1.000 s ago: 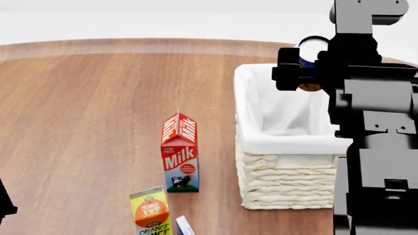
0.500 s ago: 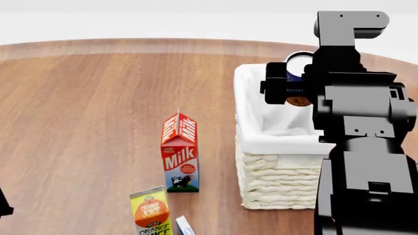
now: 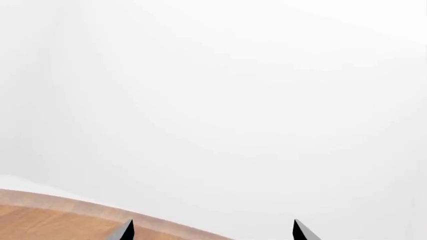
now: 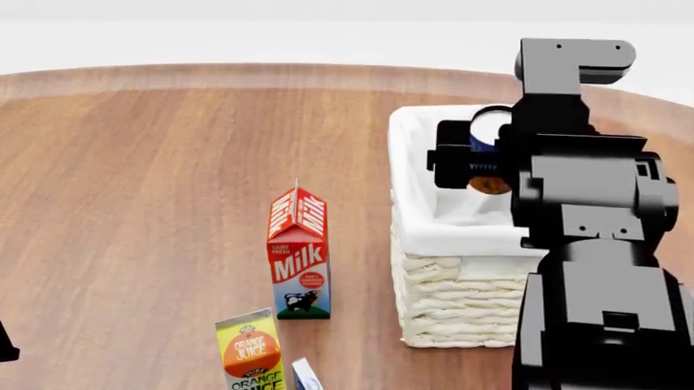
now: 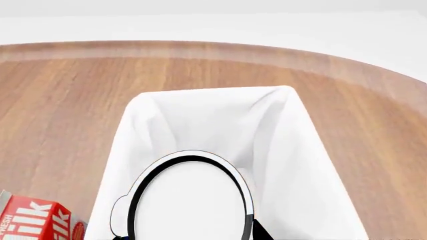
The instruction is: Pick up the alphabet soup, and put it in the basket.
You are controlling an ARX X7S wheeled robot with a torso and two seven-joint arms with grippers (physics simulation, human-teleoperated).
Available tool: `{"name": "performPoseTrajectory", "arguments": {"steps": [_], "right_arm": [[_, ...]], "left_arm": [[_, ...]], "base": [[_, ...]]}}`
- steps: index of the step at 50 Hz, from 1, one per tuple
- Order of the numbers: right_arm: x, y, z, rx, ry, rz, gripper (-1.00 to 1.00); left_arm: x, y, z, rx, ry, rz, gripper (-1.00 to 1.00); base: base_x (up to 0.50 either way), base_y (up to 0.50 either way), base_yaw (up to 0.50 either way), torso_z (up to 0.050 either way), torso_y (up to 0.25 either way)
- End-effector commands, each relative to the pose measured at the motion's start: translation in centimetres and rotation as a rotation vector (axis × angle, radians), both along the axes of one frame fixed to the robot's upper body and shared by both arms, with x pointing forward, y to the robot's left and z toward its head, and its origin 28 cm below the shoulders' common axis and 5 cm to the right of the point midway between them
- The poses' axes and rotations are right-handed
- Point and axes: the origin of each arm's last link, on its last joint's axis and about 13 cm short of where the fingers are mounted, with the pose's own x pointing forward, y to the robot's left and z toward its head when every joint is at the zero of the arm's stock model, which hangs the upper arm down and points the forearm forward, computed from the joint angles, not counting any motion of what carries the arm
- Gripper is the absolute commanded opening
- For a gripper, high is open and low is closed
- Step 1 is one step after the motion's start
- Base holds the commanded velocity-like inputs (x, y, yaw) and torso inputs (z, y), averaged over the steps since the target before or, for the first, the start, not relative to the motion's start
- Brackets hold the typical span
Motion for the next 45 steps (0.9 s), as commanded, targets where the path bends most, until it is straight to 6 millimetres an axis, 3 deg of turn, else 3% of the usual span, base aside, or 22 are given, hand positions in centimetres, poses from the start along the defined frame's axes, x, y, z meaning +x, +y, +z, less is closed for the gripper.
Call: {"name": "performPoseTrajectory", "arguments": {"steps": [1, 41, 42, 45], "right_arm": [[0.07, 0.07, 0.34, 0.006, -0.012, 0.007, -1.0], [-0.08, 0.18, -0.48, 0.0, 0.017, -0.016, -1.0], [-0.08, 0.18, -0.47, -0.002, 0.018, -0.019, 1.0], [-0.05, 0.24, -0.41, 0.004, 0.014, -0.014, 1.0]], "left_arm": [[-0.03, -0.02, 0.07, 0.0, -0.001, -0.002, 1.0], [-0.34, 0.0, 0.22, 0.004, -0.009, -0.009, 1.0], [-0.36, 0.03, 0.24, 0.003, -0.01, -0.009, 1.0], [-0.4, 0.05, 0.28, 0.003, -0.012, -0.008, 1.0]], "base": [[0.0, 0.0, 0.0, 0.0, 0.0], [0.0, 0.0, 0.0, 0.001, 0.001], [0.0, 0.0, 0.0, 0.0, 0.0], [0.0, 0.0, 0.0, 0.0, 0.0]]}}
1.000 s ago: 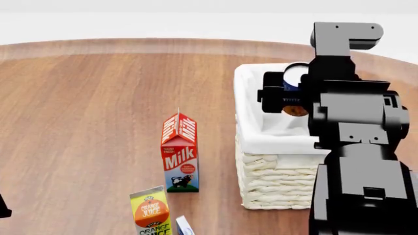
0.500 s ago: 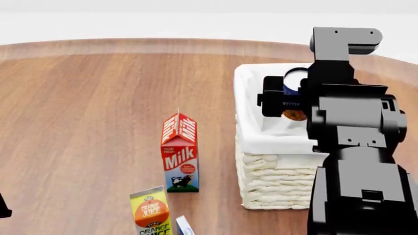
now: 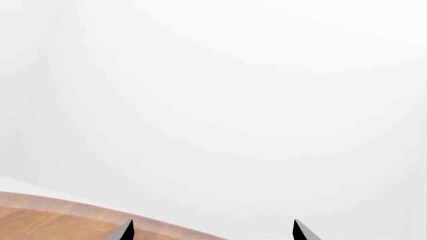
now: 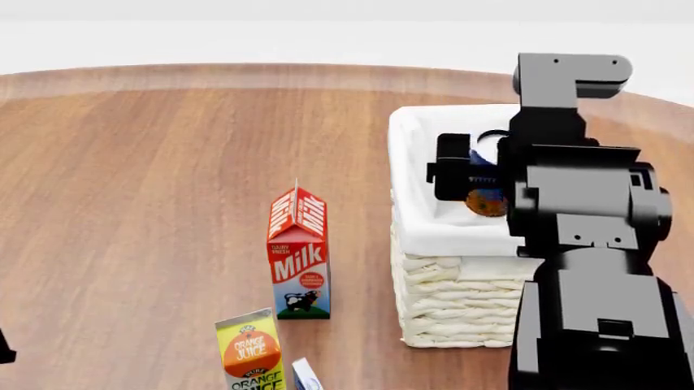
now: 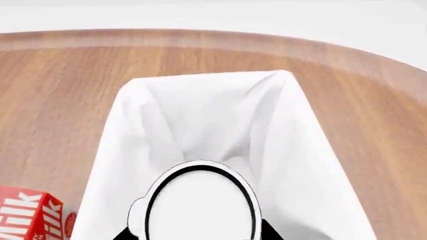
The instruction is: Pick up the alphabet soup, and put it in the basket.
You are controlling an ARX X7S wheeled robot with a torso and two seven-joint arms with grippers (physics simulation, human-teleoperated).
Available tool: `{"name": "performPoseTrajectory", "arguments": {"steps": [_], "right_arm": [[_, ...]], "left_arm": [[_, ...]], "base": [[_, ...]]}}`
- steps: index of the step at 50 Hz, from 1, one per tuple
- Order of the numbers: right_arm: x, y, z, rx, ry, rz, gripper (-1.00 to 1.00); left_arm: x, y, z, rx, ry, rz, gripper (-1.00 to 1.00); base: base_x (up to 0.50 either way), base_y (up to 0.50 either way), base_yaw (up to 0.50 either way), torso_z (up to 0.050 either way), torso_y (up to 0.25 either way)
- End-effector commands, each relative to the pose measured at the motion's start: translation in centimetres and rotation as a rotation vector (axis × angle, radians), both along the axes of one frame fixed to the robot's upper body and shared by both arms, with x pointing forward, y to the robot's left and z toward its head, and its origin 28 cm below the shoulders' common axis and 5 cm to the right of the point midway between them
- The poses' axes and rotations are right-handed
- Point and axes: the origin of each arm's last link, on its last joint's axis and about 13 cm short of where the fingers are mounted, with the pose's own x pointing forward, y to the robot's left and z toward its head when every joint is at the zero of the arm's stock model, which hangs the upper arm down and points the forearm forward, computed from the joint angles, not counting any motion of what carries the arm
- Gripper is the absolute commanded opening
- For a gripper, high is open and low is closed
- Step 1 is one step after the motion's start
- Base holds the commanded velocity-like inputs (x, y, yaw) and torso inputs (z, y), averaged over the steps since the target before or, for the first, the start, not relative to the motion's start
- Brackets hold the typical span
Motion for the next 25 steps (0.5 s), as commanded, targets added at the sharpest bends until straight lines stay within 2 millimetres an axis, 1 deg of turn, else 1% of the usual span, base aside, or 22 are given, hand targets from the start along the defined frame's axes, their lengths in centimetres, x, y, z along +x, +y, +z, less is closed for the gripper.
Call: {"name": "performPoseTrajectory", "arguments": {"steps": [1, 6, 13, 25], "right_arm": [[0.1, 0.1, 0.5, 0.006, -0.019, 0.004, 1.0], [0.2, 0.2, 0.7, 0.011, -0.032, -0.004, 1.0], [0.9, 0.0, 2.1, 0.022, -0.194, -0.041, 1.0], [1.3, 0.0, 3.0, 0.019, -0.288, -0.05, 1.0]], "left_arm": [[-0.2, 0.0, 0.1, 0.001, -0.006, -0.002, 1.0], [-0.2, 0.0, 0.2, 0.002, -0.009, -0.002, 1.0], [-0.3, 0.0, 0.2, 0.005, -0.011, -0.004, 1.0], [-0.4, 0.0, 0.2, 0.004, -0.013, -0.003, 1.0]], "base": [[0.0, 0.0, 0.0, 0.0, 0.0], [0.0, 0.0, 0.0, 0.0, 0.0], [0.0, 0.0, 0.0, 0.0, 0.0], [0.0, 0.0, 0.0, 0.0, 0.0]]}}
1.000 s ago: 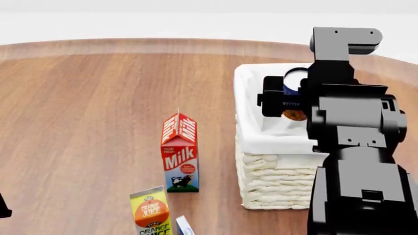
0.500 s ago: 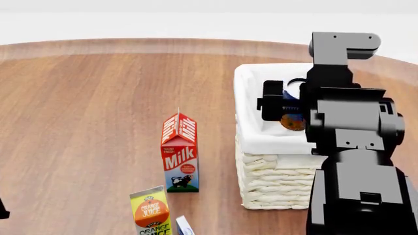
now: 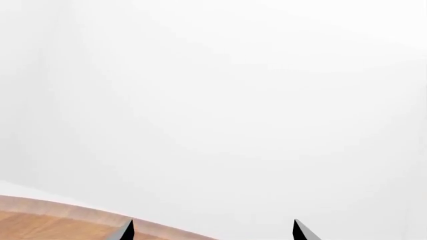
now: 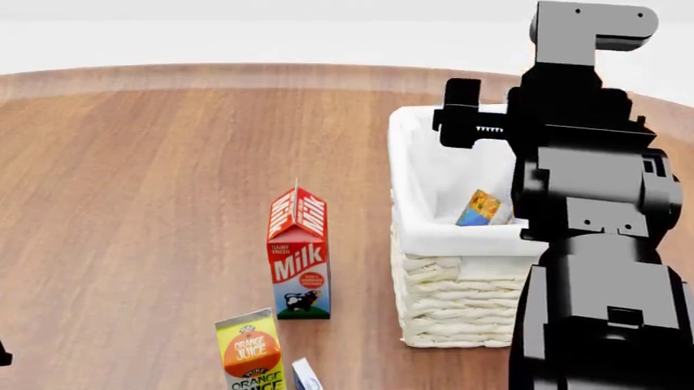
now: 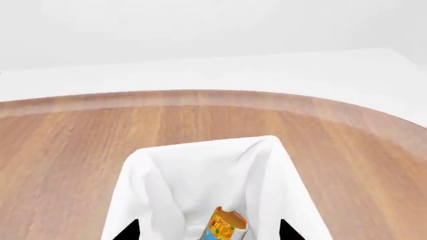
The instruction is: Pick up the alphabet soup, and put it in the basket.
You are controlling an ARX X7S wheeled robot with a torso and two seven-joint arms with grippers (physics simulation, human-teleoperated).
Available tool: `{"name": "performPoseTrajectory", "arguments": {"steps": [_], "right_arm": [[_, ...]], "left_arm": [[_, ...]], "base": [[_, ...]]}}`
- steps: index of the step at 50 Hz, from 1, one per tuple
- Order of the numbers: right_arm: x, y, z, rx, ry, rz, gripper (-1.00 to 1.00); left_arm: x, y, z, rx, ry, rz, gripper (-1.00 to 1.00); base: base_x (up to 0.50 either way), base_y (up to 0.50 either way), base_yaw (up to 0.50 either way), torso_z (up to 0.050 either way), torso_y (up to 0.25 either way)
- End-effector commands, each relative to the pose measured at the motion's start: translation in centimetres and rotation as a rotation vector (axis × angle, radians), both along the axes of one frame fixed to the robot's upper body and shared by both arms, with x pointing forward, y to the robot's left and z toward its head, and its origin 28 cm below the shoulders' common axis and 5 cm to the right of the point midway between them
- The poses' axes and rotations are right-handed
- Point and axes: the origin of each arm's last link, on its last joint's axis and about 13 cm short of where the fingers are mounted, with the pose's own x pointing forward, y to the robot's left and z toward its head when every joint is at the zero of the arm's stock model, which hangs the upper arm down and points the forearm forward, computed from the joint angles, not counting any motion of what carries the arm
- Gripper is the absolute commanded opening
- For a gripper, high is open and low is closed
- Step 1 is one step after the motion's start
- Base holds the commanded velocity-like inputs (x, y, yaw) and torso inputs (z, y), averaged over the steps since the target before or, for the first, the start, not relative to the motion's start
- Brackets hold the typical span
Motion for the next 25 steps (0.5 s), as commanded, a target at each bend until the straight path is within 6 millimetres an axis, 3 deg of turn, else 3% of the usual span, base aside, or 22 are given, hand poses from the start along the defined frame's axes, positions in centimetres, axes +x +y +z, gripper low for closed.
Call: {"name": "performPoseTrajectory", "arguments": {"steps": [1, 25], "right_arm": [[0.4, 0.0, 0.9, -0.006, -0.101, -0.017, 1.0], [1.4, -0.3, 3.6, -0.014, -0.552, -0.08, 1.0]], "left_arm": [[-0.1, 0.0, 0.1, 0.0, -0.003, 0.0, 1.0], [-0.5, 0.1, 0.4, 0.0, -0.021, -0.003, 1.0]], "base": [[0.0, 0.0, 0.0, 0.0, 0.0], [0.0, 0.0, 0.0, 0.0, 0.0]]}}
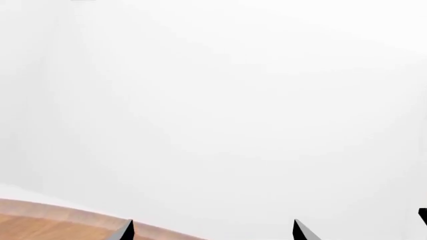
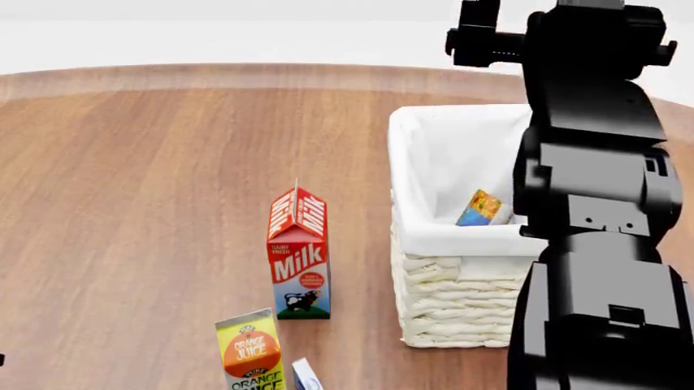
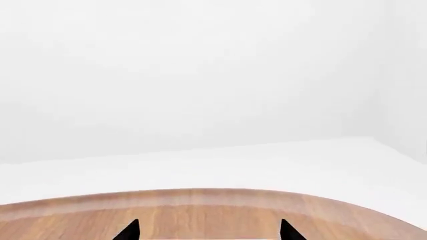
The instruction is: Pick up the alphabet soup, and put it in the basket.
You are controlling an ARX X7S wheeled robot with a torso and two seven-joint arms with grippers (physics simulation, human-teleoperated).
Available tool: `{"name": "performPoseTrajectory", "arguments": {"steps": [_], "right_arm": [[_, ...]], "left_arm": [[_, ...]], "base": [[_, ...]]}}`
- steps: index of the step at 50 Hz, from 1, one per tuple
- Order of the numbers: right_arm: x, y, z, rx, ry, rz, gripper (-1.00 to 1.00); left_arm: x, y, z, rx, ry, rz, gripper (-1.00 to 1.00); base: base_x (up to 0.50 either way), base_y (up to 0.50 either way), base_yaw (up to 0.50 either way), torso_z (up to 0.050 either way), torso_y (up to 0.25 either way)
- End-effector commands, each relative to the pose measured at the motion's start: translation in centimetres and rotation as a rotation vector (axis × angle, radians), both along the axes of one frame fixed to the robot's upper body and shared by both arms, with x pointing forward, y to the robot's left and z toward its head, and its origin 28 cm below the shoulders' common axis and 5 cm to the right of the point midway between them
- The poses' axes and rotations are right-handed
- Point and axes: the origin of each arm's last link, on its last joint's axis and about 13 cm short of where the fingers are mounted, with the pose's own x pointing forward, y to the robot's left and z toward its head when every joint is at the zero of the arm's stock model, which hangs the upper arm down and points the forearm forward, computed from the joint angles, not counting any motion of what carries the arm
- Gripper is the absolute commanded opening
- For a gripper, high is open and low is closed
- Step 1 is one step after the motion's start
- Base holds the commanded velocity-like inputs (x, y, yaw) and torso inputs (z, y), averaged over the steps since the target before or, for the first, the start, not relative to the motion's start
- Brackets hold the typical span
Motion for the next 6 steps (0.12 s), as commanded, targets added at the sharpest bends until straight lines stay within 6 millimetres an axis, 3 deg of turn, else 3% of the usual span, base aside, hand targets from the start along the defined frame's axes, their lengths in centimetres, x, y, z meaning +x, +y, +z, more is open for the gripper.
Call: {"name": "performPoseTrajectory", "arguments": {"steps": [1, 6], "right_arm": [[0.23, -0.38, 1.37, 0.015, -0.213, -0.042, 1.0], [0.19, -0.77, 1.94, -0.002, -0.3, -0.061, 1.0]], "left_arm": [[-0.31, 0.02, 0.25, 0.002, -0.012, -0.003, 1.0], [-0.51, 0.05, 0.42, 0.003, -0.02, -0.003, 1.0]], "base": [[0.0, 0.0, 0.0, 0.0, 0.0], [0.0, 0.0, 0.0, 0.0, 0.0]]}}
